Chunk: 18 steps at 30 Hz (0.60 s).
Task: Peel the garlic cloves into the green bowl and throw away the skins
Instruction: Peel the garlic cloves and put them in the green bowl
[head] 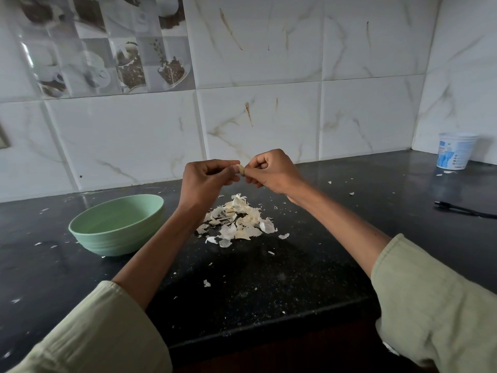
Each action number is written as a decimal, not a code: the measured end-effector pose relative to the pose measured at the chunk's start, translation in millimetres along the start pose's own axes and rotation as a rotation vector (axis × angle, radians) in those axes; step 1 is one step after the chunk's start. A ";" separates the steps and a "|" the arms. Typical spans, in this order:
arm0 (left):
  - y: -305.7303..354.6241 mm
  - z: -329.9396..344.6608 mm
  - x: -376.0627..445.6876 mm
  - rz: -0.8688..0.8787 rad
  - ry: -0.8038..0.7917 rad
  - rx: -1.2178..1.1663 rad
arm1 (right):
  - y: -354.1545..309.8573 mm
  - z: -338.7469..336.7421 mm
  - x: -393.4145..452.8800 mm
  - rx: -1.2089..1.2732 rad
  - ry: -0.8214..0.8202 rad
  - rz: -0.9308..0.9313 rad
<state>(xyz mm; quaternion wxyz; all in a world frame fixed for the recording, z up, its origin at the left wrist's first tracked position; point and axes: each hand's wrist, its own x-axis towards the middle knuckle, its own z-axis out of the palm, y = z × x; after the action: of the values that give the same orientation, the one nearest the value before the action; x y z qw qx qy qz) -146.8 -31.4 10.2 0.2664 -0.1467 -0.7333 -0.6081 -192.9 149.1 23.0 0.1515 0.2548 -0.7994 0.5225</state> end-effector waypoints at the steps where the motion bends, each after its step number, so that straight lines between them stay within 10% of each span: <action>1: 0.0 -0.5 0.2 -0.011 -0.002 -0.014 | -0.2 0.3 -0.2 0.000 -0.002 0.000; 18: -5.7 -2.3 2.3 -0.144 -0.048 -0.208 | -2.4 0.9 -0.9 -0.055 0.007 -0.044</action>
<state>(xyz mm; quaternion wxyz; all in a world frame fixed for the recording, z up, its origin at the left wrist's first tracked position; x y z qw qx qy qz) -151.3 -35.1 7.1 0.1879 -0.1348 -0.6810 -0.6948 -190.8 147.7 23.9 0.1726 0.2662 -0.8073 0.4977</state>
